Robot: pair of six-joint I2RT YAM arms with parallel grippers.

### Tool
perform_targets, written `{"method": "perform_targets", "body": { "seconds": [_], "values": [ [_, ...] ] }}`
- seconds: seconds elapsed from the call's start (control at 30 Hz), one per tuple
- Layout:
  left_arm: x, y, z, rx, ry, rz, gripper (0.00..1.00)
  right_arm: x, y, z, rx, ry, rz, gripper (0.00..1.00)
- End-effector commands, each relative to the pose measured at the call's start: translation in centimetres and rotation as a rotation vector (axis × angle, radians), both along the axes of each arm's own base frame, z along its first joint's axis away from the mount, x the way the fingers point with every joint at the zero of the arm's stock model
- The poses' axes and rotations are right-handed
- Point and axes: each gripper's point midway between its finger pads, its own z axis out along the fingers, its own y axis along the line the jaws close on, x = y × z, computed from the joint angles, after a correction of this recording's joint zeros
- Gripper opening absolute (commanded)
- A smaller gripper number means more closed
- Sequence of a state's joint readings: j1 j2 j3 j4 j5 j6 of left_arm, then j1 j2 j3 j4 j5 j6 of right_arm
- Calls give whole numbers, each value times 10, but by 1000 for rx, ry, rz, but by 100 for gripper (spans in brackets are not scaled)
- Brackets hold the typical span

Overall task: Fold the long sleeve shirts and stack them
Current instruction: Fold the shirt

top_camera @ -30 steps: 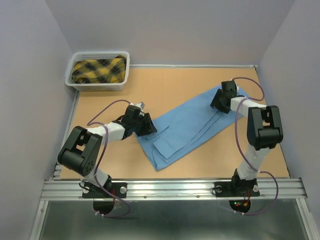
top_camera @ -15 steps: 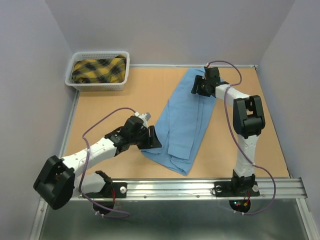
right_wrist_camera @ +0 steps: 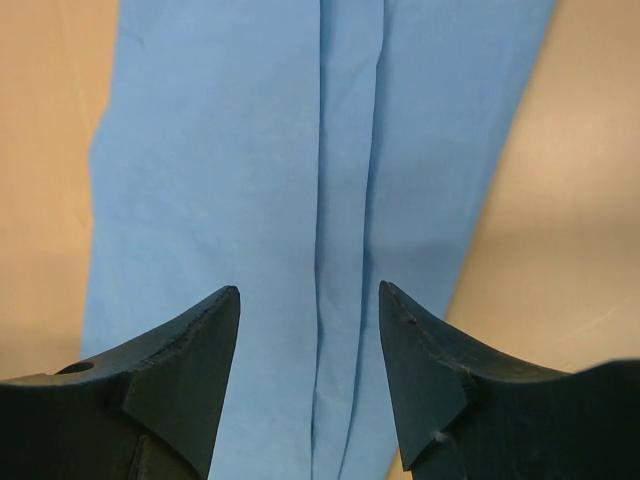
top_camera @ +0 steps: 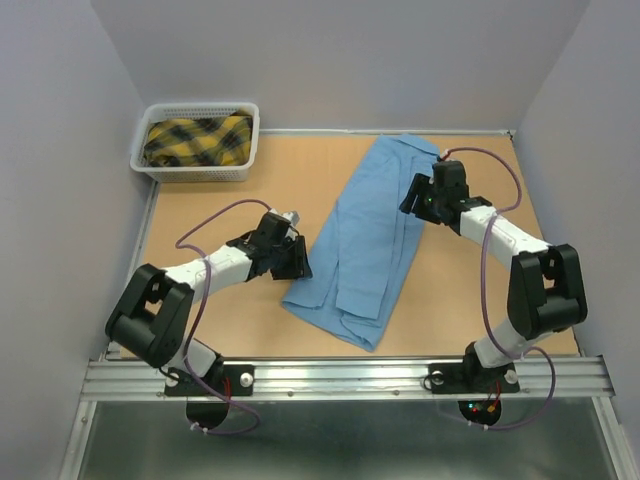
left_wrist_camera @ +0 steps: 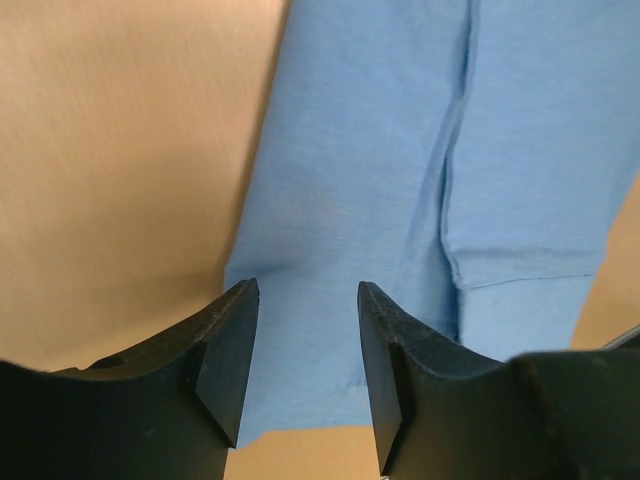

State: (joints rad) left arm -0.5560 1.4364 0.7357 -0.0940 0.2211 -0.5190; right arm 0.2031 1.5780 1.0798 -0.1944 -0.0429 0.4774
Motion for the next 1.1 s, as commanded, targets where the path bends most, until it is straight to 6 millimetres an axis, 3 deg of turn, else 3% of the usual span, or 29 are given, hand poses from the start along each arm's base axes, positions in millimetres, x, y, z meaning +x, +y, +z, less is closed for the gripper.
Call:
{"method": "perform_targets", "body": {
  "seconds": [0.0,0.17,0.37,0.6,0.73,0.87,0.93,1.03,1.07],
  "values": [
    [13,-13,8,-24,-52,-65,53,-25,26,-29,17,88,30,63],
    [2,-11,-9,-26,0,-62,51,-25,29,-65,-31,162,27,63],
    [-22,-11,-39,-55,100,-66,51,-9,19,-101,-124,198,-4,58],
    [-48,-29,-36,-124,159,-91,51,25,10,-114,-252,169,20,57],
    [-61,-45,-29,-153,168,-121,51,50,10,-115,-276,146,47,57],
    [-63,-51,-24,-164,161,-118,52,69,14,-102,-271,104,66,57],
    [-56,-50,-14,-169,124,-88,55,72,17,-89,-258,78,70,57],
    [-41,-48,15,-181,33,-37,60,69,16,-45,-236,0,58,58],
    [-37,-47,23,-184,9,-25,62,66,15,-49,-239,12,57,58]
  ]
}}
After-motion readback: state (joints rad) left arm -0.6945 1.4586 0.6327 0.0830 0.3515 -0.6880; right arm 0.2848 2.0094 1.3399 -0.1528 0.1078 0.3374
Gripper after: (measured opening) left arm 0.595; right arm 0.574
